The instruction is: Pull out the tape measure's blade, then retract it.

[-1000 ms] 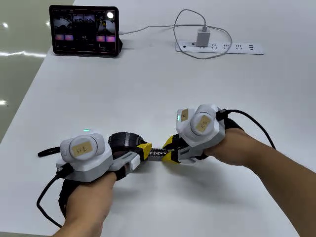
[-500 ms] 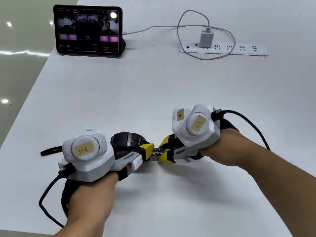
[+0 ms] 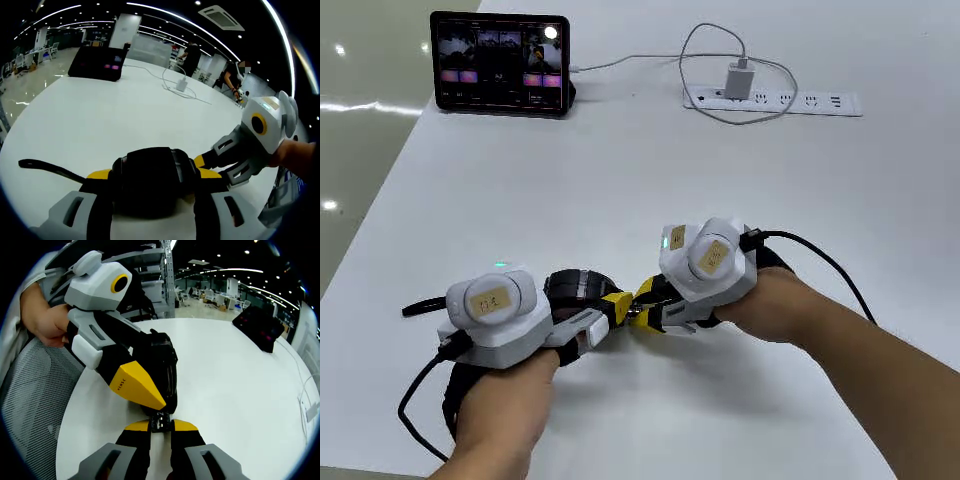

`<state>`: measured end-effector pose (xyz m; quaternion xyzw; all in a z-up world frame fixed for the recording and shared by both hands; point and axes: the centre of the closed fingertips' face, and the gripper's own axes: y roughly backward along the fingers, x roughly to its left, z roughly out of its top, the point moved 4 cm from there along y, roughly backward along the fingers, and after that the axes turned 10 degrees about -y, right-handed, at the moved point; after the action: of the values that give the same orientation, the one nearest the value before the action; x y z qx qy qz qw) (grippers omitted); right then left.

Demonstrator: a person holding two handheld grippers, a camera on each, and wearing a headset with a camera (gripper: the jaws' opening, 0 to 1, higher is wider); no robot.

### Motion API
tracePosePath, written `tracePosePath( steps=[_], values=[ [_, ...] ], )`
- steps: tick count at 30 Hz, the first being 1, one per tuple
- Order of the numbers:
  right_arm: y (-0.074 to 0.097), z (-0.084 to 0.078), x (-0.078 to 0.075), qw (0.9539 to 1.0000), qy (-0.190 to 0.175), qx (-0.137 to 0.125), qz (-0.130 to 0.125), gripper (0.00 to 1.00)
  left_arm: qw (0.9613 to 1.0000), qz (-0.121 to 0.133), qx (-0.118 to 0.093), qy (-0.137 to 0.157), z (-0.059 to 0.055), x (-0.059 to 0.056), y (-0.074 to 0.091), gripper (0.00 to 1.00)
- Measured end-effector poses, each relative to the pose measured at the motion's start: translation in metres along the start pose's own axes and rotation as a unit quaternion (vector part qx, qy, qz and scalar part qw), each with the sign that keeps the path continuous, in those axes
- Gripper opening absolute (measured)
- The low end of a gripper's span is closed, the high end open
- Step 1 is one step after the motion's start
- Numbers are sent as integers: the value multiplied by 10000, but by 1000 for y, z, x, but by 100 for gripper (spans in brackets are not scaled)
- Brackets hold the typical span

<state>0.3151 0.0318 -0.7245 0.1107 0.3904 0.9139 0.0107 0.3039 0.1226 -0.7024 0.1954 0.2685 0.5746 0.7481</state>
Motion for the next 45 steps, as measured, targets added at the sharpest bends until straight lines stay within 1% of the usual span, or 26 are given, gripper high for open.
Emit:
tracePosePath(
  steps=[8,11,14,18,21,23,24,25,27,32,34,37,38,40,42,45],
  values=[
    [-1,0,0,10000,9,19,3,13,10000,-37,4,12,0,0,0,62],
    [3,-1,0,9999,-124,-1,5,19,10000,-76,-2,1,-1,0,-1,62],
    [5,-2,-1,9999,-146,-3,-36,24,9999,-126,-3,-13,0,0,-1,63],
    [7,0,-1,9997,-221,-87,-11,25,9999,-155,7,-53,0,-1,-1,63],
    [9,0,-1,9996,-256,-130,-15,25,9998,-182,-31,-102,2,-1,-1,64],
    [10,0,0,9995,-270,-146,-8,26,9997,-172,-75,-126,4,-1,0,68],
    [12,0,-1,9995,-284,-170,-16,26,9996,-214,-126,-128,5,-2,0,70],
    [12,0,-1,9994,-302,-176,-8,26,9996,-233,-121,-129,6,-2,0,71],
    [15,1,0,9993,-325,-167,10,28,9993,-230,-122,-268,6,-2,1,71],
    [17,1,0,9994,-316,-166,-8,28,9991,-267,-112,-317,5,-2,3,70],
    [19,0,0,9993,-325,-174,-34,28,9987,-298,-119,-405,6,-2,5,70],
    [24,0,1,9987,-424,-260,-54,29,9980,-349,-133,-501,7,-3,7,70],
    [26,-1,2,9987,-423,-274,-75,29,9977,-329,-150,-571,8,-2,8,71],
    [29,-2,3,9984,-462,-315,-95,30,9974,-338,-154,-619,9,-2,9,71],
    [33,-3,5,9977,-517,-408,-160,30,9972,-343,-166,-650,10,-1,9,72],
    [40,-3,8,9968,-575,-513,-218,31,9958,-379,-210,-802,12,-2,12,73]
  ],
)
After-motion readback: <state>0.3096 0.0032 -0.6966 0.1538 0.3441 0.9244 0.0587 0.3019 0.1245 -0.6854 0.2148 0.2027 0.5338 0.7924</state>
